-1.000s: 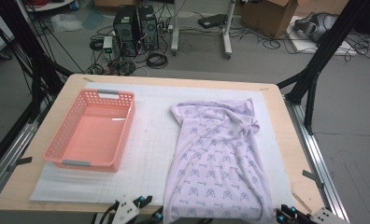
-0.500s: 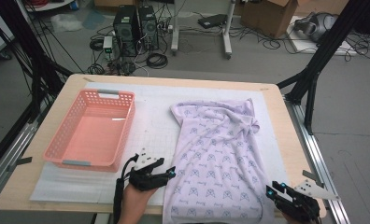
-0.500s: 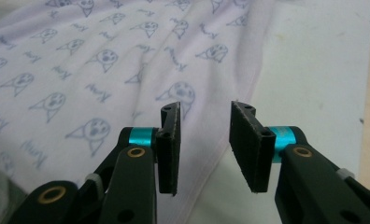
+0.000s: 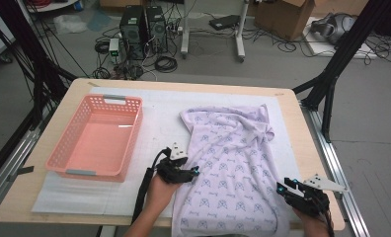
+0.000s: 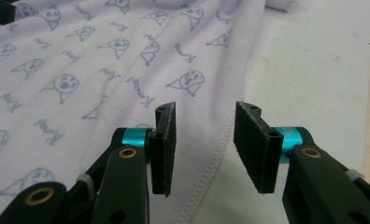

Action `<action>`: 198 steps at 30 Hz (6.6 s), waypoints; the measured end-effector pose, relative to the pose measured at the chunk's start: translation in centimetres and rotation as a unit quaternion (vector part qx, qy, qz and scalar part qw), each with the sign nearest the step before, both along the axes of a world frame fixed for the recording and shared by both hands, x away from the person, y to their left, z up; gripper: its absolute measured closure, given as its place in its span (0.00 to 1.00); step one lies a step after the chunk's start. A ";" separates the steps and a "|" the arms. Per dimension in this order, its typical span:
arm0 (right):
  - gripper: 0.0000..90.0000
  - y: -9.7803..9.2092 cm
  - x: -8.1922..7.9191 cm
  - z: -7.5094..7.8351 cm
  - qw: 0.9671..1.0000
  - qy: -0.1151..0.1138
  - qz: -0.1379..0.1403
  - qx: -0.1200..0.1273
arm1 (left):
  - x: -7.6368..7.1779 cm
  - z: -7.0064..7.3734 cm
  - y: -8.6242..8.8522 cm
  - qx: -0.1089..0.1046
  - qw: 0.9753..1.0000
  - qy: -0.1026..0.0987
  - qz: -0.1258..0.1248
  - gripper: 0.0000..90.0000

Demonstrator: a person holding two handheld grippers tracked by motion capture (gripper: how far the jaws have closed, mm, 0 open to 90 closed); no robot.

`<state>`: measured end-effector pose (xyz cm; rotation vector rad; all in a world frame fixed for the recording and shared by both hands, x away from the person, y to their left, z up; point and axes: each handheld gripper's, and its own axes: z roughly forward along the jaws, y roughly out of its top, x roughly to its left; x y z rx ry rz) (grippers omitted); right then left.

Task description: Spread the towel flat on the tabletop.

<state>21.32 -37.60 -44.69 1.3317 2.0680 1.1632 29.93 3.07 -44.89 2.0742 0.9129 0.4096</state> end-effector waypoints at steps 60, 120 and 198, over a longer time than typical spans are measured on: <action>0.71 0.4 1.0 1.0 0.998 0.048 0.003 -0.045 | -4.0 0.0 5.5 -0.041 0.998 0.043 0.015 0.96; 0.94 -1.4 -6.2 0.4 0.996 0.061 0.036 -0.051 | -8.0 0.4 7.9 -0.091 0.995 0.033 0.002 0.65; 0.69 0.5 8.4 1.7 0.998 -0.022 0.066 -0.001 | 14.9 2.2 -0.4 0.007 0.998 -0.020 0.054 0.93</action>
